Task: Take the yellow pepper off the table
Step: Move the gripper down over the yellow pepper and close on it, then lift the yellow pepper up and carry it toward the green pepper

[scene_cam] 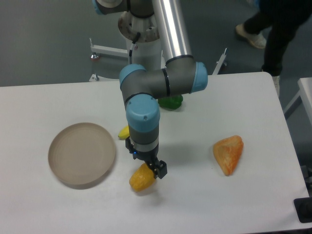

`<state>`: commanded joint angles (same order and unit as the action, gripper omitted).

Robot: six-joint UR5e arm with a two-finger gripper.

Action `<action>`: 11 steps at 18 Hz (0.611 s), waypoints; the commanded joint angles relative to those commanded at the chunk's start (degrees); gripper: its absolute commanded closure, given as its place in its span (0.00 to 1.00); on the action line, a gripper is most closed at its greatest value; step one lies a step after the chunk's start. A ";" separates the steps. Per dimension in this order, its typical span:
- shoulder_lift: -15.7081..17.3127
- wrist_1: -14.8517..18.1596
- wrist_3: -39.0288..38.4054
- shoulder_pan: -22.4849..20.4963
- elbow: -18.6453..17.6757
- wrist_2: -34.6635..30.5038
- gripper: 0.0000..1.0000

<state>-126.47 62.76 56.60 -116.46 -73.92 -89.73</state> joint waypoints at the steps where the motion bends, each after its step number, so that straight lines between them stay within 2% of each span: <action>1: -0.35 -0.53 0.00 0.17 0.00 -0.61 0.00; 7: -2.20 -2.20 0.00 0.44 -0.18 -2.11 0.00; 8: -2.46 -2.21 0.00 0.44 -0.09 -2.20 0.04; 11: -2.73 -1.94 0.09 0.44 0.00 -2.20 0.51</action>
<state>-129.20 60.82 56.69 -116.02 -73.92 -91.93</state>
